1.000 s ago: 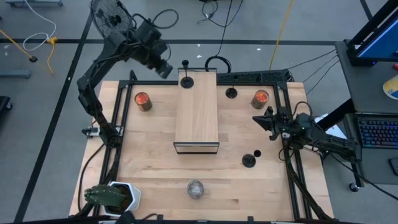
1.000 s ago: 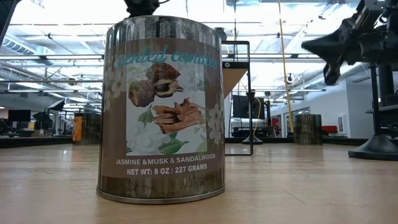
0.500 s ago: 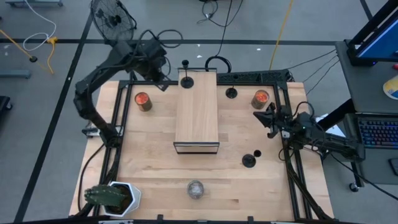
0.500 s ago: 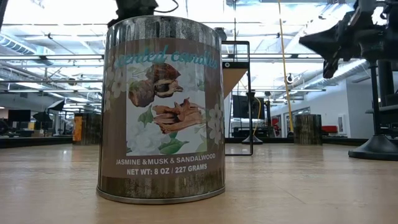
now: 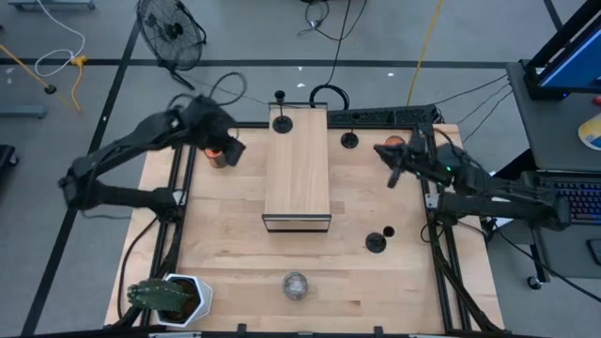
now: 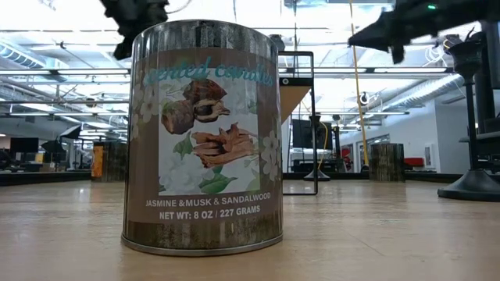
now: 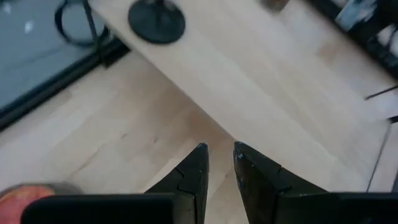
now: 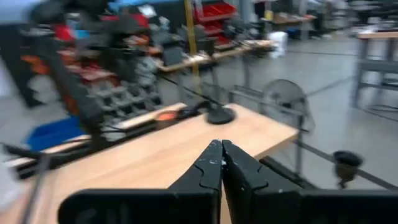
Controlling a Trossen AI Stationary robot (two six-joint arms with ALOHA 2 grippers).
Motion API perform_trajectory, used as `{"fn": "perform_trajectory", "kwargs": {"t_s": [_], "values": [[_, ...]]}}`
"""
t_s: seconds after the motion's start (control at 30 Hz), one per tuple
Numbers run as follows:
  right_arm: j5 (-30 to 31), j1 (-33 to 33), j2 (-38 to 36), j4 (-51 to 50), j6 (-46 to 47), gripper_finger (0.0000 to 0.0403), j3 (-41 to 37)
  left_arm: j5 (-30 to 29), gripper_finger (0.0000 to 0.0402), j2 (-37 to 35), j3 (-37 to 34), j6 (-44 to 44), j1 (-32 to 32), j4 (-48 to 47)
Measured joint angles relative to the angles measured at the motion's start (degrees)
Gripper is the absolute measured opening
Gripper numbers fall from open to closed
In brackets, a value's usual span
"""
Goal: Pick & Place candle stick holders
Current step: Put the top black candlestick holder on the shelf
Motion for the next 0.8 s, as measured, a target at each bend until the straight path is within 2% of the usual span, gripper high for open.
{"fn": "perform_trajectory", "kwargs": {"t_s": [0.13,0.33,0.47,0.6,0.8], "values": [[0.0,-2.7,7.7,-4.0,-1.3,0.0,8.8,-0.2,0.0081,-9.0,-8.8,-0.9,0.1,7.8],[0.1,-8.5,19.2,-19.3,5.3,0.0,22.2,0.1,0.0081,-20.2,-19.0,-4.5,-2.3,19.8],[-0.1,-12.0,26.7,-27.3,5.8,0.0,30.2,-0.4,0.0081,-25.1,-24.7,-4.9,-3.9,28.0],[-0.4,-16.6,32.7,-32.5,9.4,0.0,36.7,-0.5,0.0081,-28.1,-28.4,-6.6,-3.9,29.2],[-4.7,-21.7,40.3,-39.5,12.5,0.0,42.6,-0.2,0.0081,-30.5,-32.7,-7.2,-4.2,29.4]]}}
